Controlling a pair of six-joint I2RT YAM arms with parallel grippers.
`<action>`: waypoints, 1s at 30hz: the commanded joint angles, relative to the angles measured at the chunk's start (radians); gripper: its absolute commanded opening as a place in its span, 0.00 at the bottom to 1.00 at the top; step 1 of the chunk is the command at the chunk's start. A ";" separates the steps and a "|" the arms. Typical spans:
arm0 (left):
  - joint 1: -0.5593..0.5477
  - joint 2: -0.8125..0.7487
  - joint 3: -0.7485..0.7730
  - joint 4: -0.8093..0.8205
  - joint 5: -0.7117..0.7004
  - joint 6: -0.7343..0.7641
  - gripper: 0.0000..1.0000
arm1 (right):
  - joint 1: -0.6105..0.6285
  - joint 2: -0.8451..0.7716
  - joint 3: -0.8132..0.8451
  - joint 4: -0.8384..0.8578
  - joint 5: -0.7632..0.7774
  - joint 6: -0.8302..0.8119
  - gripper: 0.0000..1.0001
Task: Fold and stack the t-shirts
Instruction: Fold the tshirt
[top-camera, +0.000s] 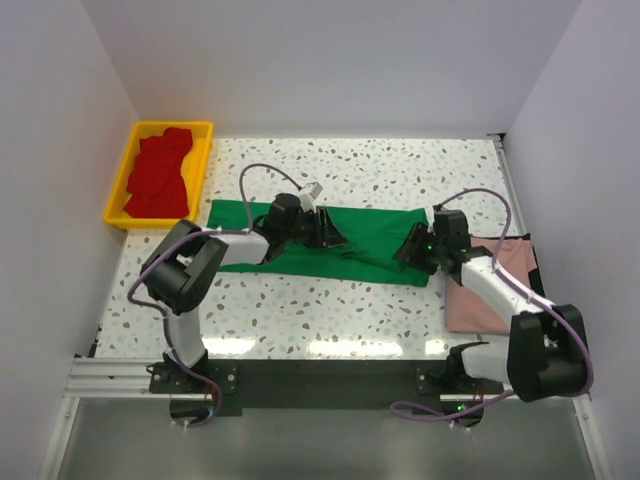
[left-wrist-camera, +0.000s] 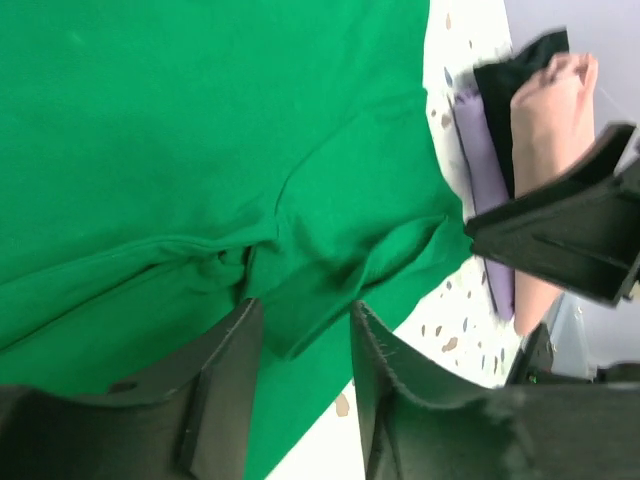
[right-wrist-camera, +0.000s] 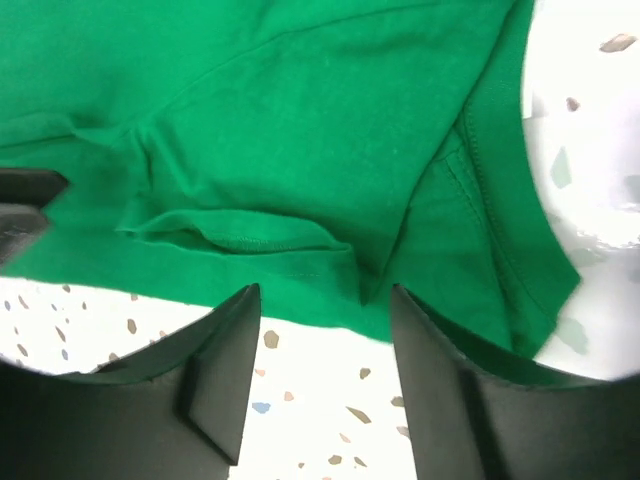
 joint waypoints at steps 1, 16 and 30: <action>0.013 -0.162 0.025 -0.137 -0.158 0.059 0.47 | 0.002 -0.106 0.067 -0.072 0.054 -0.021 0.60; 0.117 -0.250 0.022 -0.686 -0.579 0.071 0.27 | 0.052 0.031 0.138 -0.061 0.131 -0.004 0.60; 0.140 -0.264 -0.049 -0.669 -0.557 0.047 0.26 | 0.114 0.019 0.006 0.056 0.093 0.025 0.35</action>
